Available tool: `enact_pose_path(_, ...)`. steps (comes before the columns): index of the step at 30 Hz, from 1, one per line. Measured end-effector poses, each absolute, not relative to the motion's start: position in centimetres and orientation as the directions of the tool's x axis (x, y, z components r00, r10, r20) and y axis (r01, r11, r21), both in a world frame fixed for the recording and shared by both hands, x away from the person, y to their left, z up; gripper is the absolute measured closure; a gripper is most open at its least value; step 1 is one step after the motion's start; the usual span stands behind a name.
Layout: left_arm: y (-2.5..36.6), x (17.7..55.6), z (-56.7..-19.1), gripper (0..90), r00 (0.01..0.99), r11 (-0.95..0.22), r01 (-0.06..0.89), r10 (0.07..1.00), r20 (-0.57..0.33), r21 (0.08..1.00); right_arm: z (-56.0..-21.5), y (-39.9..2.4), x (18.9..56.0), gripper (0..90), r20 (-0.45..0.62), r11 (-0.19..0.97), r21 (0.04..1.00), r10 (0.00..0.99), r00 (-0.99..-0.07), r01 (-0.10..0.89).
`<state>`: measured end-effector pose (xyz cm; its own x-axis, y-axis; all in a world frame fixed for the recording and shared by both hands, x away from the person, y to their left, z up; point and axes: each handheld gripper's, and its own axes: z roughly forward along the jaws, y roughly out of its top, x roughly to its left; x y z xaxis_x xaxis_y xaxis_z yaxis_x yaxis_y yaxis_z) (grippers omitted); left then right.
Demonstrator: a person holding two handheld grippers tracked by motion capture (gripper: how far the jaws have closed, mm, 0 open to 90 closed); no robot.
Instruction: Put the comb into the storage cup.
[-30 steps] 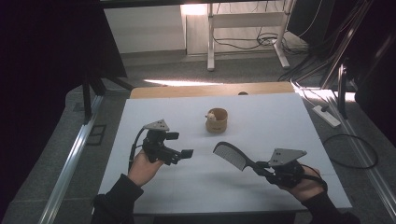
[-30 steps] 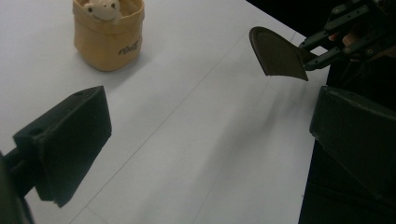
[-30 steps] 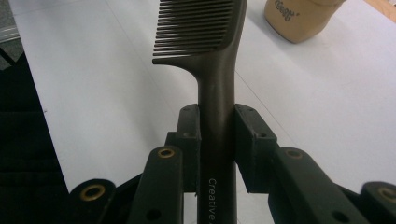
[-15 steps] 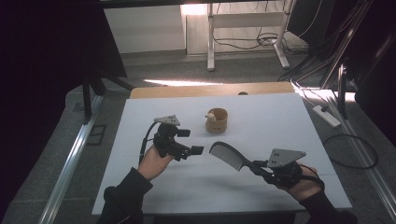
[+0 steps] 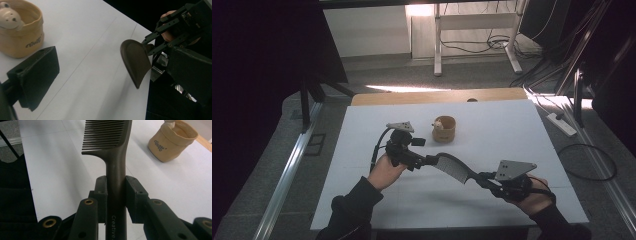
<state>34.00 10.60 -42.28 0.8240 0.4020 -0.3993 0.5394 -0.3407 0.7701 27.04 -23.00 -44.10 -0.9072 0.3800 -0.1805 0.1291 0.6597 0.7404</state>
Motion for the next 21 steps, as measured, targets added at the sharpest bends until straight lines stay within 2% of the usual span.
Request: enact_pose_path(21, 8.7, 34.3, -43.3, 0.0, 0.795, -0.334, 0.603, 0.329, -0.510, 0.725, -44.0, -22.0, 26.6, 72.4, -0.218, 0.662, 0.746, 0.350, -0.911, 0.075)
